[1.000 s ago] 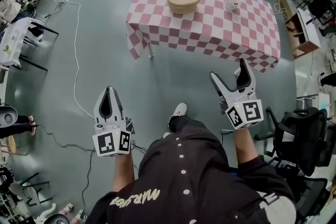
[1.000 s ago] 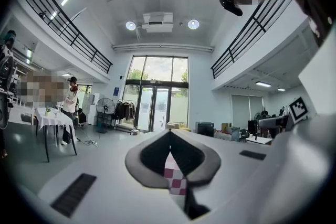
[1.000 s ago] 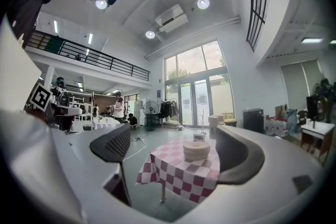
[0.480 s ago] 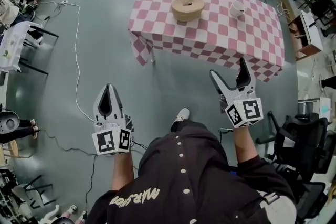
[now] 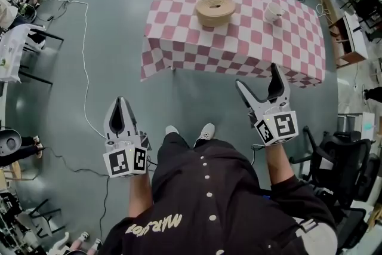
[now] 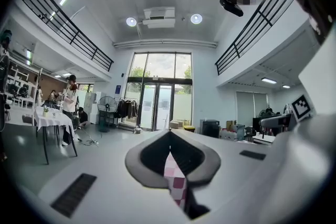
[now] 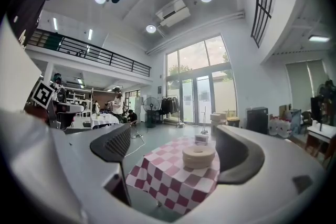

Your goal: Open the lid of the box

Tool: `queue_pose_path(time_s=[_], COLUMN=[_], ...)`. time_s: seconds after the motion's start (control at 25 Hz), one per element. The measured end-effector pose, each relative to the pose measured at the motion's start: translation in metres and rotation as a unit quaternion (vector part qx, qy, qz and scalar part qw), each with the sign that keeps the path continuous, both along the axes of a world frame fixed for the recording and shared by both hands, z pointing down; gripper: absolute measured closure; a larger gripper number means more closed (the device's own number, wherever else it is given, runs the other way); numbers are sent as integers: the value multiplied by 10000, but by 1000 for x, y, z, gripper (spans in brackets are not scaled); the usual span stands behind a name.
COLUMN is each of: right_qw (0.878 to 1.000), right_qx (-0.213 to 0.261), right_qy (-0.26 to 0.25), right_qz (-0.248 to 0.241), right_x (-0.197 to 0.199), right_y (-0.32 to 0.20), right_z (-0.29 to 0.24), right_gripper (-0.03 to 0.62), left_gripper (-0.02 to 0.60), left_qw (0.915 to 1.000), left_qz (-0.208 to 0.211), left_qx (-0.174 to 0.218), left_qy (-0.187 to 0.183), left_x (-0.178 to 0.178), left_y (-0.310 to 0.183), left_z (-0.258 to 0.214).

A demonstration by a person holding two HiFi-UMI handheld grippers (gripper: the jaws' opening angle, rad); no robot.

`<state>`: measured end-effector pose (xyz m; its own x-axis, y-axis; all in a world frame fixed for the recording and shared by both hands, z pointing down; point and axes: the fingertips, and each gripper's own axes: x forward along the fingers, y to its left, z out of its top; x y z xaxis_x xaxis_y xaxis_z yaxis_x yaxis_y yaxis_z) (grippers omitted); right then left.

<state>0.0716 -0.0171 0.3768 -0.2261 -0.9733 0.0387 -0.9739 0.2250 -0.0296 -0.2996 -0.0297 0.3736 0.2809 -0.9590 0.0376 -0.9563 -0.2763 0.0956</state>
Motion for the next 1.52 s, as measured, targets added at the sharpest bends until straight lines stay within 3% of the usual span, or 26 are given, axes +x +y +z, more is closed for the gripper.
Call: queue_pose_path(time_s=[0.6, 1.52], right_qw=[9968, 9838], right_qx=[93, -49], right_qy=[-99, -283], right_qz=[793, 1769], right_x=[-3, -29], right_y=[-57, -121], right_z=[-15, 3], right_gripper=[98, 100], left_gripper=[571, 571], left_qw=[9965, 9856], left_qz=[785, 1685], left_qx=[293, 141], left_qy=[31, 88], left_x=[0, -15], left_y=[-117, -241], left_z=[-22, -7])
